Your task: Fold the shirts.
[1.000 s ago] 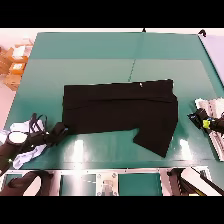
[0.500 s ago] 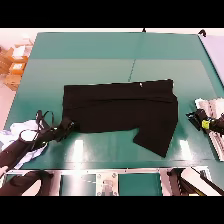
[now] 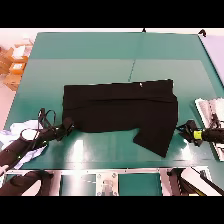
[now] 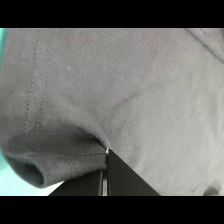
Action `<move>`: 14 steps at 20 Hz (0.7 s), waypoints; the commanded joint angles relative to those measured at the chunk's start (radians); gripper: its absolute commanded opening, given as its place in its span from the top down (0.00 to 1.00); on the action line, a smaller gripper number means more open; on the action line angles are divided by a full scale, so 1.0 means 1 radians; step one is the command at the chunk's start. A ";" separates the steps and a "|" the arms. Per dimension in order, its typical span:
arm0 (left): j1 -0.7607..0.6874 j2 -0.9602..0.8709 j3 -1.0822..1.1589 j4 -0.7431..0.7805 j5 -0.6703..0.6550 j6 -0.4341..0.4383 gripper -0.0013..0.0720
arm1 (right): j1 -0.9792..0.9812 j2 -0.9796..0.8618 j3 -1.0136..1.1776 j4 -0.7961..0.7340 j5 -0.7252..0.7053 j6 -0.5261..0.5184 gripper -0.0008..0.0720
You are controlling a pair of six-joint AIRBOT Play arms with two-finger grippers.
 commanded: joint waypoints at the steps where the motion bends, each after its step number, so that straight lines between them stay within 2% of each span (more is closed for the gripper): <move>1: 0.000 0.000 0.001 -0.002 0.010 0.014 0.94 | 0.034 -0.058 -0.106 0.064 0.006 -0.045 0.48; 3: 0.000 0.000 0.001 0.002 0.013 0.014 0.94 | 0.103 -0.115 -0.124 0.106 -0.020 -0.100 0.48; 4: 0.000 0.000 0.001 0.002 0.012 0.021 0.94 | 0.129 -0.130 -0.122 0.125 -0.026 -0.119 0.56; 5: 0.000 0.000 0.001 0.002 0.006 0.021 0.94 | 0.143 -0.132 -0.122 0.153 -0.027 -0.141 0.71; 7: 0.000 0.000 0.001 0.014 0.001 0.020 0.94 | 0.141 -0.130 -0.112 0.186 0.007 -0.158 0.92; 8: 0.000 0.000 0.001 0.014 -0.007 0.021 0.94 | 0.141 -0.122 -0.103 0.175 0.027 -0.157 0.96; 10: 0.000 0.010 0.002 0.026 -0.051 0.021 0.94 | 0.141 -0.098 -0.084 0.156 0.049 -0.126 0.96; 12: 0.000 0.034 0.019 0.111 -0.121 0.015 0.94 | 0.141 -0.050 -0.064 0.108 0.050 -0.054 0.96; 14: 0.000 0.066 0.050 0.271 -0.194 -0.128 0.94 | 0.141 0.001 -0.041 0.042 0.056 0.024 0.96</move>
